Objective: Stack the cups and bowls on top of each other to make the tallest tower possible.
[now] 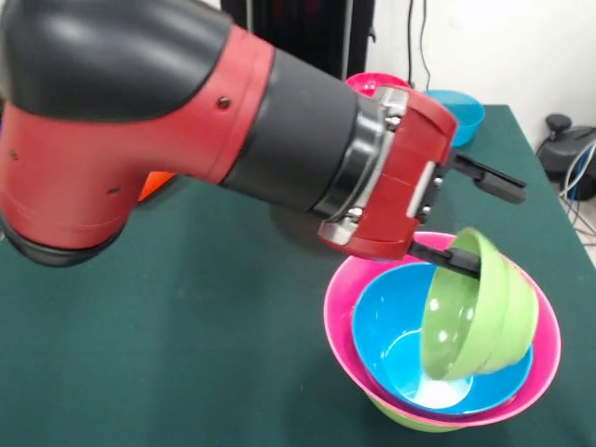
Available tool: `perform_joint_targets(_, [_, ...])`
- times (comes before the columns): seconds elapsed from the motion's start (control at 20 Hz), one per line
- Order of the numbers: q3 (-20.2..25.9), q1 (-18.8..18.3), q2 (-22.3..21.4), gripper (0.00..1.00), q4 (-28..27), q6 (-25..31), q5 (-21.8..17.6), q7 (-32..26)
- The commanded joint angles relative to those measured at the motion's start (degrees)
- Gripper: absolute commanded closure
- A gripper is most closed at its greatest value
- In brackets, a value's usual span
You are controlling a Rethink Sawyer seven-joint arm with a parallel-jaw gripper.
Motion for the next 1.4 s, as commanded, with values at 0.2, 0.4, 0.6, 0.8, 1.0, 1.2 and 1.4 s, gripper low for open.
perform_joint_targets(0.2, [-5.21,1.06,5.12,0.00,-4.33,2.28,3.12,-12.92])
perform_joint_targets(0.4, [-4.62,-0.20,5.65,0.00,0.35,-3.82,3.53,-12.17])
perform_joint_targets(0.6, [-4.94,-1.99,5.06,0.00,6.35,-10.68,1.90,-9.21])
perform_joint_targets(0.8, [-6.18,-2.58,5.33,0.00,7.85,-15.73,-0.24,-9.44])
perform_joint_targets(1.0, [-6.30,-3.57,5.98,0.00,11.75,-22.04,-1.58,-8.52])
perform_joint_targets(1.2, [-6.95,-3.48,7.10,0.00,12.73,-24.14,-2.09,-9.86])
perform_joint_targets(1.4, [-7.25,-3.85,8.04,0.00,13.79,-26.19,-2.16,-10.68])
